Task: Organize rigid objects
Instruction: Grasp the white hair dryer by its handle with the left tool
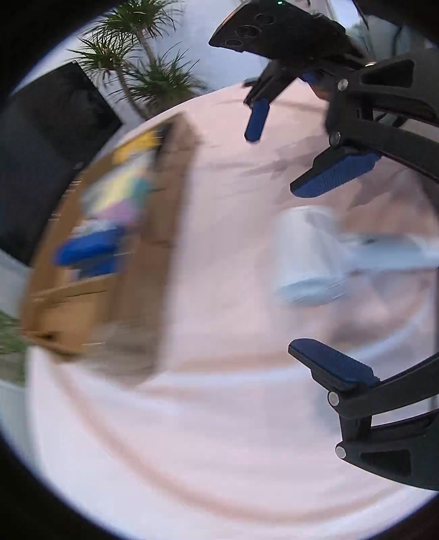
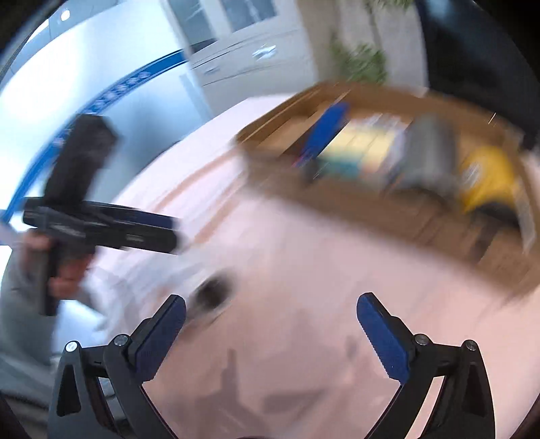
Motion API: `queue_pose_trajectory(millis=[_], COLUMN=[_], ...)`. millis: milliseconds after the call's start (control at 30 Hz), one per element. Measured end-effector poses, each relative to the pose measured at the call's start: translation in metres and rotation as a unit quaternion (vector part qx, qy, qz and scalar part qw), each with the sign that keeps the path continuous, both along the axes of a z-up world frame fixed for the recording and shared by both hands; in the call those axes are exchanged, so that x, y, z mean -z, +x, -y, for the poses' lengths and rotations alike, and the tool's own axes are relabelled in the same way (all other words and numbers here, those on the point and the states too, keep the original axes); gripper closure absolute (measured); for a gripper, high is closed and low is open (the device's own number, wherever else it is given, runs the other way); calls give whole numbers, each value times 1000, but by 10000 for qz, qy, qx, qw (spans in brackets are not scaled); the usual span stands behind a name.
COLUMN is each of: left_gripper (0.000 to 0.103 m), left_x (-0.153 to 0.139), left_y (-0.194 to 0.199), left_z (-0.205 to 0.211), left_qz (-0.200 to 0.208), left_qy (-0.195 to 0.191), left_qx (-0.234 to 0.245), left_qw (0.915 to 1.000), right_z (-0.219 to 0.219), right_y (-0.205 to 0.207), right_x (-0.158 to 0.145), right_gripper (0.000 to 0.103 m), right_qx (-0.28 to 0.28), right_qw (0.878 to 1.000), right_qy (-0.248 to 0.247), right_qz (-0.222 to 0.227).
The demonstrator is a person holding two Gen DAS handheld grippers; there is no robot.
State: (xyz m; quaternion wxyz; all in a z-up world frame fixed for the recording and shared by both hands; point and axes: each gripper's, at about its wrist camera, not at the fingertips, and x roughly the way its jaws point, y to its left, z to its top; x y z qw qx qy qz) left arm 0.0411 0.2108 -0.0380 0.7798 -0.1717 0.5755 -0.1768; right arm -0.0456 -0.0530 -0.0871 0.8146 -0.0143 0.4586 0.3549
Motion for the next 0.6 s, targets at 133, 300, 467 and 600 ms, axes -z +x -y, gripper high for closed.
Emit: queue_pose_trajectory(millis=[133, 300, 467, 600], left_gripper=[45, 51, 51, 51], left_x=[24, 31, 26, 27], left_y=[-24, -47, -52, -53], left_z=[24, 57, 71, 73], left_qz=[-452, -622, -494, -466], left_qy=[-267, -516, -247, -227], left_qx=[136, -79, -395, -375], left_qw=[9985, 9967, 9977, 9980], right_z=[-5, -5, 1, 2], right_y=[-30, -57, -75, -77], right_x=[20, 23, 37, 50], right_gripper=[13, 19, 27, 35], right_qx=[-182, -535, -449, -498], right_qw=[9984, 9975, 9977, 9967], right_qy=[236, 127, -41, -93], right_qz=[-487, -442, -503, -628])
